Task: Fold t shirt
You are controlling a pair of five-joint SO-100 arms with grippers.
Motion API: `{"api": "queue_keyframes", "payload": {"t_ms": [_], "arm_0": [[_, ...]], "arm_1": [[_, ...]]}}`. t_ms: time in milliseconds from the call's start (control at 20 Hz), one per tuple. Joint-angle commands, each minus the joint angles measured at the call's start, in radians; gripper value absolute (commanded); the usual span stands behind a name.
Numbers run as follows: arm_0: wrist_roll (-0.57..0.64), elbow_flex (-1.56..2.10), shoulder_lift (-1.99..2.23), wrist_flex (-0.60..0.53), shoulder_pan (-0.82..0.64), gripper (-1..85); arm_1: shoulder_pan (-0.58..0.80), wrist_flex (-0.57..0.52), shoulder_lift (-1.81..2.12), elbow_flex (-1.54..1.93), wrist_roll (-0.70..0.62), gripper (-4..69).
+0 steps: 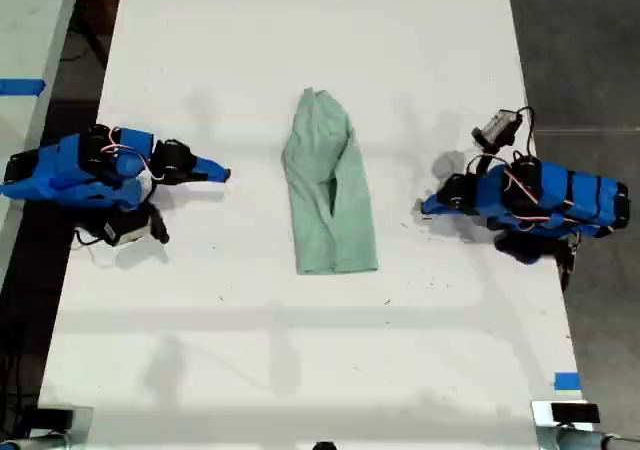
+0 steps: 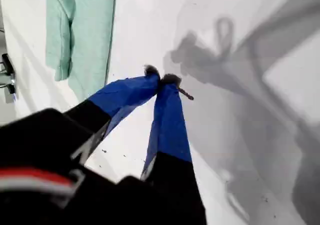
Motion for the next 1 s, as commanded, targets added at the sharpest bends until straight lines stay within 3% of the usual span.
{"api": "queue_keyframes", "payload": {"t_ms": [0,350,450,550,700,800,950], "arm_0": [[-0.138,0.008,0.009,0.123,-0.052,-0.1],[-0.143,0.009,0.009,0.078,0.009,-0.2],[-0.153,0.003,0.009,0.077,0.012,-0.2],[-0.207,-0.092,-0.089,0.055,0.031,-0.2],[-0.293,-0.568,-0.776,-0.029,0.16,0.2],[-0.288,-0.922,-1.213,-0.08,0.241,12.8],[-0.239,-1.388,-1.713,-0.075,0.334,19.1]], "arm_1": [[-0.052,-0.018,0.011,0.054,0.126,2.3],[-0.055,0.021,0.011,0.02,0.084,2.2],[-0.052,0.048,0.0,-0.046,0.038,2.2],[-0.094,0.044,-0.155,-0.235,0.078,2.2],[-0.132,0.067,-0.841,-0.795,0.028,7.0],[-0.23,0.11,-1.241,-1.173,0.031,13.6],[-0.313,0.14,-1.578,-1.453,0.046,21.8]]}}
